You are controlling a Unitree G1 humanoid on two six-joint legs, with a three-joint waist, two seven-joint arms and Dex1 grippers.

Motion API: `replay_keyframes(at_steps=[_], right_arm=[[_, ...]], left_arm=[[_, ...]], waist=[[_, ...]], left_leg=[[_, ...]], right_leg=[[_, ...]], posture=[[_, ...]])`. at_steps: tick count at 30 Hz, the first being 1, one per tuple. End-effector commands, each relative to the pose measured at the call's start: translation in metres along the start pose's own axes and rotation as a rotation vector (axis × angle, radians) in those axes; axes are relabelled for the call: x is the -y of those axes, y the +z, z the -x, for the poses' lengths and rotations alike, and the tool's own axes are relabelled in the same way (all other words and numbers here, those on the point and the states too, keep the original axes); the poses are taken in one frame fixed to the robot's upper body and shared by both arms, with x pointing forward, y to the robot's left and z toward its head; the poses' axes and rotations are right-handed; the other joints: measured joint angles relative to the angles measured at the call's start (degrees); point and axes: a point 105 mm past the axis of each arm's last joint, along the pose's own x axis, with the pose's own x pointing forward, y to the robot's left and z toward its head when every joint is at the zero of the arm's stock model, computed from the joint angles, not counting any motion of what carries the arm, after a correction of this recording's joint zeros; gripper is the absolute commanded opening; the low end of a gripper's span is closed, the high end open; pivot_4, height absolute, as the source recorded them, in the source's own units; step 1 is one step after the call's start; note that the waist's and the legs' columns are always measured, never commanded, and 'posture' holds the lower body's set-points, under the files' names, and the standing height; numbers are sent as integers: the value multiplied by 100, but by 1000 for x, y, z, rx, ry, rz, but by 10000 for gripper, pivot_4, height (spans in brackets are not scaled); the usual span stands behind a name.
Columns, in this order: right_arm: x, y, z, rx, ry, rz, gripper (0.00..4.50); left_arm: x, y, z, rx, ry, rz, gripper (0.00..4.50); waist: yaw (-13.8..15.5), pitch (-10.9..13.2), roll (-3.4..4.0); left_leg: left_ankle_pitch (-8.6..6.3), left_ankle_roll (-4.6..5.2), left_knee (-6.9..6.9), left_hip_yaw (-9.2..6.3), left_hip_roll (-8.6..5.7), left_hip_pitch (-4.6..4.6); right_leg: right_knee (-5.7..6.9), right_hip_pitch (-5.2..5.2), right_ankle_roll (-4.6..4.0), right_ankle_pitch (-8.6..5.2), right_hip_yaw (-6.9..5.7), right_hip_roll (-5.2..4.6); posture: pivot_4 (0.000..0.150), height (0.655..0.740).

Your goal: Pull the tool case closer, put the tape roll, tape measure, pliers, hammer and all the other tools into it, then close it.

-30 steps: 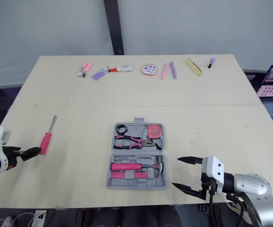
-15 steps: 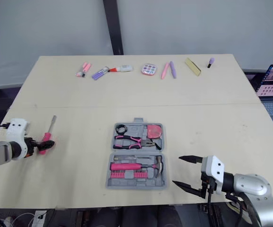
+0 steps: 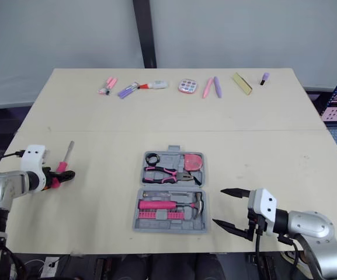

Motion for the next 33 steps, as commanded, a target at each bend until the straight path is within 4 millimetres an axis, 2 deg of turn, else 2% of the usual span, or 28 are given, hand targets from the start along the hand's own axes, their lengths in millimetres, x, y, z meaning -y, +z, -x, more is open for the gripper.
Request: replay_keyframes(at_steps=[1, 8, 14, 15, 16, 22, 23, 33], right_arm=[[2, 6, 2, 13, -5, 14, 44395], [3, 9, 1, 30, -10, 12, 44395], [2, 8, 1, 27, -9, 7, 44395], [2, 8, 1, 27, -9, 7, 45000], [3, 8, 0, 27, -8, 7, 45000], [3, 9, -2, 35, -9, 8, 45000], [3, 9, -2, 35, -8, 8, 45000], [1, 9, -3, 42, -9, 4, 45000]], left_arm=[[4, 7, -3, 17, -6, -11, 45000], [12, 14, -7, 28, -27, -26, 45000], [13, 9, -7, 7, -24, -21, 45000], [12, 8, -7, 7, -19, -21, 39678], [11, 8, -7, 7, -16, -22, 36785], [7, 13, -5, 20, 3, -33, 6716], [6, 14, -5, 21, 6, -35, 5596], [7, 17, 0, 24, 2, -92, 5824]], waist=[[-2, 0, 0], [-10, 0, 1], [-6, -1, 1], [-7, -1, 1], [-11, -1, 1], [-24, -1, 1], [-24, 0, 1], [-28, 0, 1]], left_leg=[[0, 0, 0, 0, 0, 0], [1, 0, 1, 0, 0, 0], [2, -1, 2, -1, -1, 0], [2, -1, 2, -1, -1, 0], [2, -1, 2, -1, -1, 0], [2, -1, 1, -1, -1, 0], [2, -1, 1, -1, -1, 0], [2, -1, 1, -1, -1, 0]], right_leg=[[0, 0, 0, 0, 0, 0], [17, -1, 0, 0, -1, 0], [16, 1, 0, 0, -2, -1], [16, 1, 0, 0, -2, -1], [17, 1, 0, 0, -2, -1], [17, 0, 0, 0, -3, -1], [17, 0, 0, 0, -3, -1], [19, -1, 0, 0, -4, -1]], posture=[[1500, 7400], [1500, 7400], [1500, 7400], [1500, 7400], [1500, 7400], [1500, 7400], [1500, 7400], [1500, 7400]])
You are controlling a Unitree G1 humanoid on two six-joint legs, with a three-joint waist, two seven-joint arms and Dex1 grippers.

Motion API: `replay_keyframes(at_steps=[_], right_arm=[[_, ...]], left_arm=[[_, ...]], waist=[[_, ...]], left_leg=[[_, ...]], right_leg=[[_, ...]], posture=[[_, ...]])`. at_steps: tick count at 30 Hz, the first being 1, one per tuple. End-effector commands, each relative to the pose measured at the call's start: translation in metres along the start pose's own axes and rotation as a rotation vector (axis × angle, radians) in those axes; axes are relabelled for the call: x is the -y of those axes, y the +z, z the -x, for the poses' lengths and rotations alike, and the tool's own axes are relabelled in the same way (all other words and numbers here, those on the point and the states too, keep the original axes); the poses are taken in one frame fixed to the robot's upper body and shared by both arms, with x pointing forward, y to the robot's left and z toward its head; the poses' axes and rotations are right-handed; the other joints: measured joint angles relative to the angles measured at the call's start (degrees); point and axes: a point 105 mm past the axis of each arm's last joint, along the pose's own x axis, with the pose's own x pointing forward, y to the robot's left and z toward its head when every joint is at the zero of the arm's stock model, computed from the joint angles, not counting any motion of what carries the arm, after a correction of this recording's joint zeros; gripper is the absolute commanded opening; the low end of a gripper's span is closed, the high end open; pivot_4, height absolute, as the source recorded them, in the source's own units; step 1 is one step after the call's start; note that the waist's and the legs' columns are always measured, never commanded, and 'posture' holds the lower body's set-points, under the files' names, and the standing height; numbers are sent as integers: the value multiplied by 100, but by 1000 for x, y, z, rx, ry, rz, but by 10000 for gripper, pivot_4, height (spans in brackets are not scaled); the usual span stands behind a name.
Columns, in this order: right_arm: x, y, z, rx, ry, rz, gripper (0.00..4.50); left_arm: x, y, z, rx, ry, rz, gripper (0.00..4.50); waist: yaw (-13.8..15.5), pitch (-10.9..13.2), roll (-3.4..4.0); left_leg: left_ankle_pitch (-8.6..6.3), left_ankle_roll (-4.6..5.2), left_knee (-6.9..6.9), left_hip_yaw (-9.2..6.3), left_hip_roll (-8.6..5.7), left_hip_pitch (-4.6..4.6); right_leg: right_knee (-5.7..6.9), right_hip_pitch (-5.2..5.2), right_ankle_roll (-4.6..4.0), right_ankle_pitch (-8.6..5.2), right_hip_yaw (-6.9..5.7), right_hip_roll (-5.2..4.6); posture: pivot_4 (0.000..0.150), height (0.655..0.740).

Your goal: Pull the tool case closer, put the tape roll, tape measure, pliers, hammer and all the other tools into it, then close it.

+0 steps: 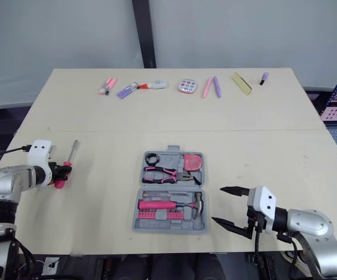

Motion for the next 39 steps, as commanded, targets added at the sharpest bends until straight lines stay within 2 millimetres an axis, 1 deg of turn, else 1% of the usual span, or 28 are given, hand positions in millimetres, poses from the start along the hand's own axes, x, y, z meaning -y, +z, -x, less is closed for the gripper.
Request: replay_keyframes(at_steps=[1, 3, 5, 8, 12, 14, 16, 18, 20, 21, 27, 31, 35, 39], right_arm=[[-1, 8, -1, 34, -3, 19, 45000], [-2, 10, -1, 39, 4, 19, 45000], [-4, 10, 0, 38, 18, 18, 45000], [-7, 10, -1, 42, 37, 18, 45000], [-8, 10, -2, 46, 44, 17, 45000], [-7, 9, -4, 44, 45, 15, 45000], [-6, 7, -5, 37, 51, 16, 45000], [-5, 6, -5, 32, 55, 19, 45000], [-3, 6, -5, 27, 57, 24, 45000], [-3, 6, -5, 25, 57, 26, 45000], [-4, 4, -2, 16, 54, 30, 45000], [-5, 3, 1, 8, 53, 28, 45000], [-6, 2, 3, -1, 50, 25, 45000], [-9, 1, 5, -8, 56, 15, 45000]], left_arm=[[-2, 7, 8, 20, 3, -59, 5824], [-1, 10, 16, 31, -15, -99, 5824], [5, 12, 25, 36, -72, -162, 5824], [35, 9, 48, 36, -284, -312, 5824], [74, 10, 83, 86, -547, -481, 5824], [93, 9, 98, 102, -657, -584, 5824], [108, 6, 108, 89, -738, -670, 5824], [118, 3, 113, 77, -779, -725, 5824], [134, 1, 117, 75, -838, -795, 5824], [138, 0, 119, 74, -854, -817, 5824], [168, -7, 126, 49, -964, -899, 5824], [173, -12, 126, 14, -983, -934, 5824], [190, -21, 121, -3, -1009, -940, 5824], [201, -29, 118, -41, -1024, -957, 5824]], waist=[[-6, 0, 0], [-10, 0, -1], [-14, 0, -1], [-31, 1, -1], [-19, 1, -1], [-4, 1, -1], [2, 1, -1], [-8, 1, 0], [-12, 2, 1], [-13, 2, 2], [-12, 2, 1], [-11, 2, 1], [-9, 2, 1], [-1, 2, 1]], left_leg=[[0, 0, 0, 0, 0, 0], [0, 0, -2, 0, 0, -1], [0, 0, -5, 0, 1, -3], [0, -1, -10, 3, 2, -5], [-1, -1, -10, 5, 3, -4], [-1, 0, -10, 5, 3, -3], [-1, 1, -9, 4, 3, -5], [-2, 2, -10, 5, 3, -4], [-3, 4, -11, 6, 3, -3], [-3, 4, -11, 6, 3, -3], [-4, 6, -9, 6, 3, -5], [-4, 6, -9, 7, 3, -5], [-4, 7, -8, 7, 3, -5], [-5, 7, -4, 6, 2, -6]], right_leg=[[0, 0, 0, 0, 0, 0], [1, -1, 0, 0, 0, 0], [0, -3, 0, 0, 0, 1], [-2, -6, 0, 0, 0, 1], [-10, -2, -1, 0, 0, -1], [-27, 0, -1, 0, 0, -1], [-28, 0, -1, -1, 0, 0], [-30, 1, -1, -1, 1, 0], [-29, 0, -1, -1, 3, 0], [-29, 0, -1, -1, 3, 1], [-28, 0, -1, -1, 4, 2], [-28, 0, -1, -1, 4, 2], [-29, 1, -1, -1, 5, 2], [-29, 2, -1, -1, 6, 3]], posture=[[1500, 7400], [1500, 7400], [1500, 7400], [1500, 7400], [1500, 7400], [1500, 7400], [1500, 7400], [1500, 7400], [1500, 7400], [1500, 7400], [1500, 7400], [1500, 7400], [1500, 7400], [1500, 7400]])
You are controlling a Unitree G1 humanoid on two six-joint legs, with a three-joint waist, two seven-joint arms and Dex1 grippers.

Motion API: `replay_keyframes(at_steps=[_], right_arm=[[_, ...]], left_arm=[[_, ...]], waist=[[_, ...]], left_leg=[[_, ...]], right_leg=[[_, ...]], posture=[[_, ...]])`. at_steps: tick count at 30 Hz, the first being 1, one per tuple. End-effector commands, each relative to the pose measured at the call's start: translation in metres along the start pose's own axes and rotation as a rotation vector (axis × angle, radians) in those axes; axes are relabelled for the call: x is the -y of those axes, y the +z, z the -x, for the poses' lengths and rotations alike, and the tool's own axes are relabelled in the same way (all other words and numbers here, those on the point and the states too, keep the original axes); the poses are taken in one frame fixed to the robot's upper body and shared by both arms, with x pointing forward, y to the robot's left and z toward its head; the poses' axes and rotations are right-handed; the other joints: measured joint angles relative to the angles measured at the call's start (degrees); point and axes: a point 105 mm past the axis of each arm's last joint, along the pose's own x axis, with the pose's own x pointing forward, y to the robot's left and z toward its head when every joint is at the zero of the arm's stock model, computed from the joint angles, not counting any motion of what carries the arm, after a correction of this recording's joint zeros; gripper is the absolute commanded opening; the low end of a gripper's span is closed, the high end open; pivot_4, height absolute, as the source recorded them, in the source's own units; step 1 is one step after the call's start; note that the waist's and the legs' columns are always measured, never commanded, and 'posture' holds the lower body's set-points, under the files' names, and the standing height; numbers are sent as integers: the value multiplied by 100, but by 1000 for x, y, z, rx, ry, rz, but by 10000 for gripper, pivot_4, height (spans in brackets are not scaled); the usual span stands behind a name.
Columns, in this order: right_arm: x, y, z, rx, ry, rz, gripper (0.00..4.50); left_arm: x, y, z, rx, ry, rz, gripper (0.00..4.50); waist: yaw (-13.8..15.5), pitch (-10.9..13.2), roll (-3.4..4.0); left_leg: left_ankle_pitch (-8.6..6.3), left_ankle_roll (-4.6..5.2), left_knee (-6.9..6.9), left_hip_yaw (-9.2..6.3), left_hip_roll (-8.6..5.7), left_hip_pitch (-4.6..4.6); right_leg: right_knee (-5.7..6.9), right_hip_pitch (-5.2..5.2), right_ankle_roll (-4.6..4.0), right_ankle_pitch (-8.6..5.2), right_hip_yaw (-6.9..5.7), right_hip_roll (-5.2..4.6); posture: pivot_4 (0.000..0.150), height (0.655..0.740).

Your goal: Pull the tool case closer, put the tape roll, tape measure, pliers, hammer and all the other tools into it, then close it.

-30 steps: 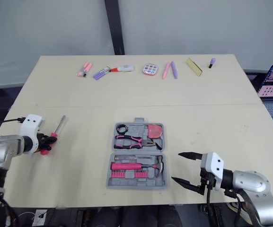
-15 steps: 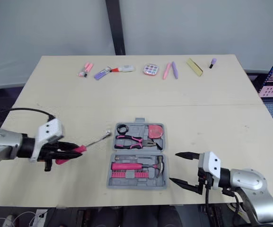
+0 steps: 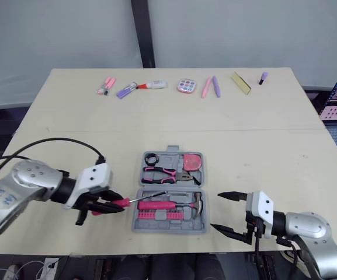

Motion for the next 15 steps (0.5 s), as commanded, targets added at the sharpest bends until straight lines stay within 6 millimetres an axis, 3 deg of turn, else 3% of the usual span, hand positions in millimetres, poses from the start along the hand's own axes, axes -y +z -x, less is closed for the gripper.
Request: replay_keyframes(at_steps=[1, 15], right_arm=[[0, 7, 6, 2, 2, 25, 45000], [4, 6, 9, -23, 16, 27, 45000]], left_arm=[[5, 4, -6, -29, -11, -31, 5824], [18, 12, -43, -97, -72, -127, 5824]], waist=[[0, 0, 0], [12, 0, 0]], left_leg=[[0, 0, 0, 0, 0, 0], [0, 0, 5, 0, 0, 0]], right_leg=[[0, 0, 0, 0, 0, 0], [-2, 4, 0, 0, 1, 0]], posture=[[1500, 7400], [1500, 7400]])
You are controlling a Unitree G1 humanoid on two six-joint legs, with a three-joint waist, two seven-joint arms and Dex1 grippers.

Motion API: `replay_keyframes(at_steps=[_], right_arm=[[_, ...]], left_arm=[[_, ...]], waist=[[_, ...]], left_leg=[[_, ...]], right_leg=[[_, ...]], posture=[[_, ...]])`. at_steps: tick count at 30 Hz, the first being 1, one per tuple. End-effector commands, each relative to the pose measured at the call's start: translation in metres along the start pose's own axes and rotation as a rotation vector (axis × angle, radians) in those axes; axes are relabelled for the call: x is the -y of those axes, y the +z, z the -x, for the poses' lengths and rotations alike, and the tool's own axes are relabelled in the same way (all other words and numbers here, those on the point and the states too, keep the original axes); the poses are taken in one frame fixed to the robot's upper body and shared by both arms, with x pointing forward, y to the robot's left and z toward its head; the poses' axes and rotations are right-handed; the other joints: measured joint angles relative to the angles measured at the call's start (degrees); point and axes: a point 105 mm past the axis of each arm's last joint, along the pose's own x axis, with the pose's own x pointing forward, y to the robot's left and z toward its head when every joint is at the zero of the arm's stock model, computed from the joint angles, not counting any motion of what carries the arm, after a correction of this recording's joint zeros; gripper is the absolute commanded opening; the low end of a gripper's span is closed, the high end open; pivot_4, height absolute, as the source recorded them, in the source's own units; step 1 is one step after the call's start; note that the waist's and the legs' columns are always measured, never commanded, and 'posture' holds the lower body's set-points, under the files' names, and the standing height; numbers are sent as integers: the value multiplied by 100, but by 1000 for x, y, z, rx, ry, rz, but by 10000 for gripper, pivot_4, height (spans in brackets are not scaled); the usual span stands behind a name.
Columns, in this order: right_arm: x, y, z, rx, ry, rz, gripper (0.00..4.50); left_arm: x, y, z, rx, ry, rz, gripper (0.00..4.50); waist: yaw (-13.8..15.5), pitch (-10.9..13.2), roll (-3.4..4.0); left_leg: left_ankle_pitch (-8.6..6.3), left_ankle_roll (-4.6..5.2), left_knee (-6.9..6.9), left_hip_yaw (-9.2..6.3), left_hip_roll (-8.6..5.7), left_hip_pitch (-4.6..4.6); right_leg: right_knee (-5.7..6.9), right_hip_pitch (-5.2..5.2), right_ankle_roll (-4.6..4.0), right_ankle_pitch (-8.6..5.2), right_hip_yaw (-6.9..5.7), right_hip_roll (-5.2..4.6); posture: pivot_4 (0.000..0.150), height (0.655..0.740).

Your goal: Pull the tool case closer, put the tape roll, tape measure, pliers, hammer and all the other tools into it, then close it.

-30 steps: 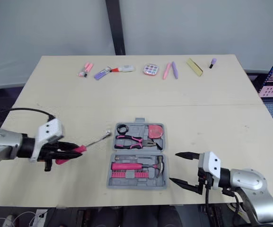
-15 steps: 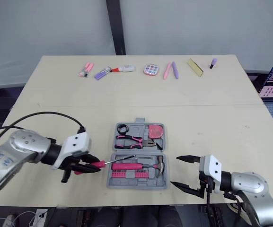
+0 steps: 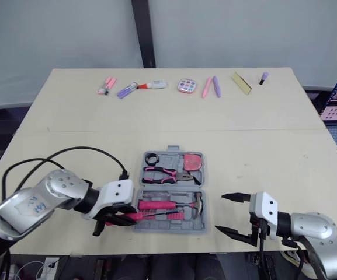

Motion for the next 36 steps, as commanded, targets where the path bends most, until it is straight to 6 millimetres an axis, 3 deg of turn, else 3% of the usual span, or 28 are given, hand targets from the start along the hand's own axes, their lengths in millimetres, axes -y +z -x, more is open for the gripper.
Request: replay_keyframes(at_steps=[1, 10, 36], right_arm=[[1, 4, 4, 7, 7, 12, 45000], [1, 4, 7, -3, 3, 15, 45000], [-10, 0, 18, -42, 23, 12, 45000]], left_arm=[[-1, 10, -8, -17, 11, -66, 5824], [-10, 27, -25, -67, -8, -138, 5824], [-7, 39, -56, -176, -13, -88, 5824]], waist=[[6, 0, 0], [1, 0, 0], [17, 0, 0]], left_leg=[[0, 0, 0, 0, 0, 0], [0, 1, 3, -1, 0, 1], [1, 3, 12, -3, -1, 0]], right_leg=[[0, 0, 0, 0, 0, 0], [0, 1, 1, 0, 0, 1], [2, 6, 1, 0, -1, 1]], posture=[[1500, 7400], [1500, 7400], [1500, 7400]])
